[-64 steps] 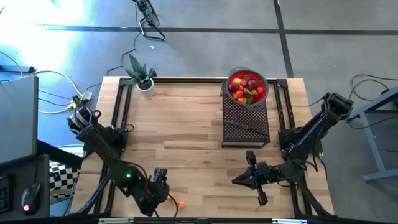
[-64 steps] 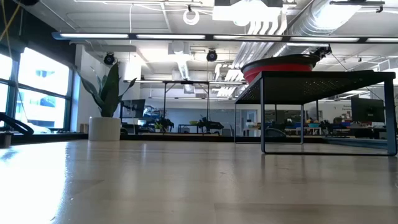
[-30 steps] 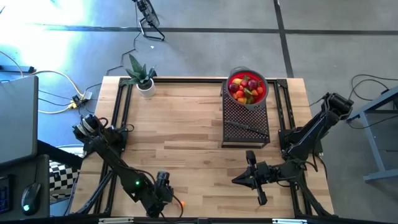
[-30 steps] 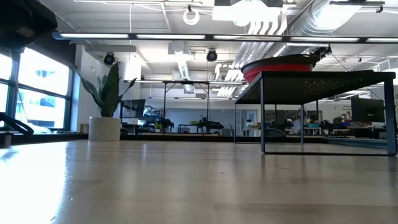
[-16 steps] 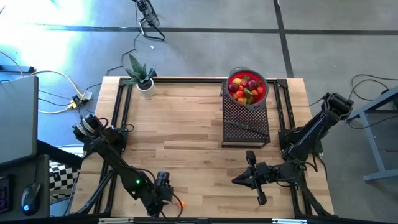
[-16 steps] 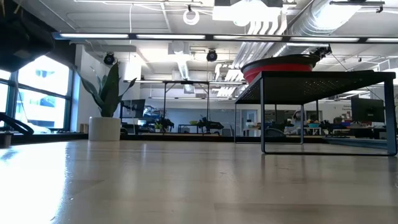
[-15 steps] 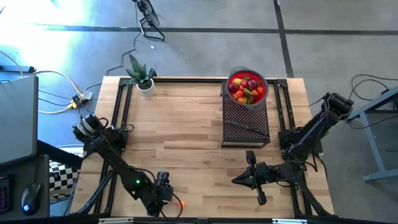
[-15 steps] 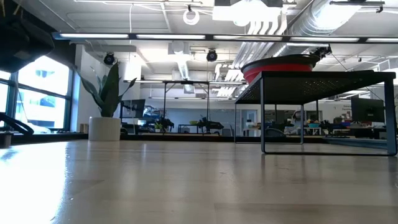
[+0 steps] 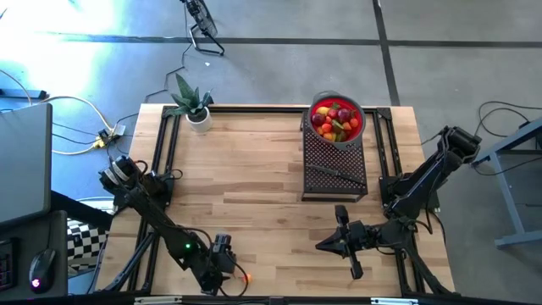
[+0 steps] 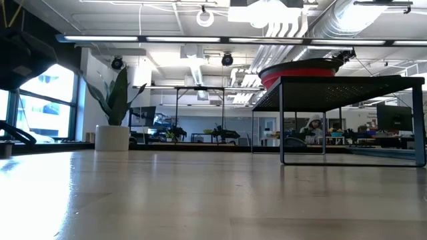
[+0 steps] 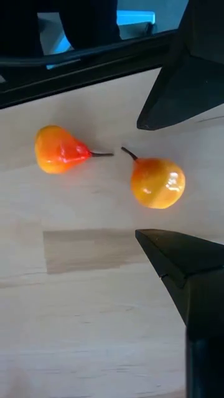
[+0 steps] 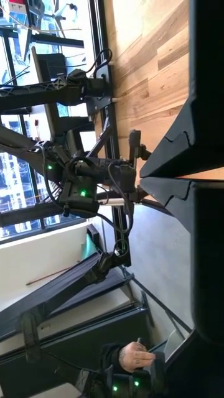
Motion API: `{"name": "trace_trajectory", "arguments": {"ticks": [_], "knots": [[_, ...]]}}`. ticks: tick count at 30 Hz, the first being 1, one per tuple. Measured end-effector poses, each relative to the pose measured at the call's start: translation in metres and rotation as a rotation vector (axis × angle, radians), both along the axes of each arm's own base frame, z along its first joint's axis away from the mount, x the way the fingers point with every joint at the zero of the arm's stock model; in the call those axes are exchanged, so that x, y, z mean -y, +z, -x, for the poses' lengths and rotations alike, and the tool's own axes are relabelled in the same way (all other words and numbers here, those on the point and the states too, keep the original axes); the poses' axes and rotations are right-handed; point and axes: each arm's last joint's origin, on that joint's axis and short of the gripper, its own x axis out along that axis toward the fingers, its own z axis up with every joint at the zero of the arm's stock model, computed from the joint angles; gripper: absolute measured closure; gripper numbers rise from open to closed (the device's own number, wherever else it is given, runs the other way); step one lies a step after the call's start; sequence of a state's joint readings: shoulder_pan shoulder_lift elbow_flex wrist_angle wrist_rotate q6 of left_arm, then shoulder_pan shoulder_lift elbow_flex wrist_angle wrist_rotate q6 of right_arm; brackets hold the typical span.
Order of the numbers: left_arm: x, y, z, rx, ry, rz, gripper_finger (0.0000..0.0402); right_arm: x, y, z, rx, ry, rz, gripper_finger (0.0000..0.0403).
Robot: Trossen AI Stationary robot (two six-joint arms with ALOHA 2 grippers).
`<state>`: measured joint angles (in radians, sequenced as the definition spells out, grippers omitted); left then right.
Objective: Pick & Place Fruit
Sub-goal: Put the pear into the strainer bowl on the shelf
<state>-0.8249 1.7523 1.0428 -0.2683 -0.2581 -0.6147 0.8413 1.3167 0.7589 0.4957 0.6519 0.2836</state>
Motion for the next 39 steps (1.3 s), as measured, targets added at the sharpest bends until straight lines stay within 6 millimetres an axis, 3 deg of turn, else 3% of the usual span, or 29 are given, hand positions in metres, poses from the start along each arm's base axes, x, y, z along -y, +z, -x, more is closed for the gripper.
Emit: {"name": "trace_trajectory", "arguments": {"ticks": [10, 39], "knots": [[0.011, -0.025, -0.007, -0.038, -0.044, 0.046, 0.0133, 0.000, 0.000, 0.000, 0.000, 0.000, 0.000, 0.0400], [0.011, -0.026, -0.007, -0.068, -0.031, 0.058, 0.0133, 0.000, 0.000, 0.000, 0.001, -0.001, -0.001, 0.0400]]}}
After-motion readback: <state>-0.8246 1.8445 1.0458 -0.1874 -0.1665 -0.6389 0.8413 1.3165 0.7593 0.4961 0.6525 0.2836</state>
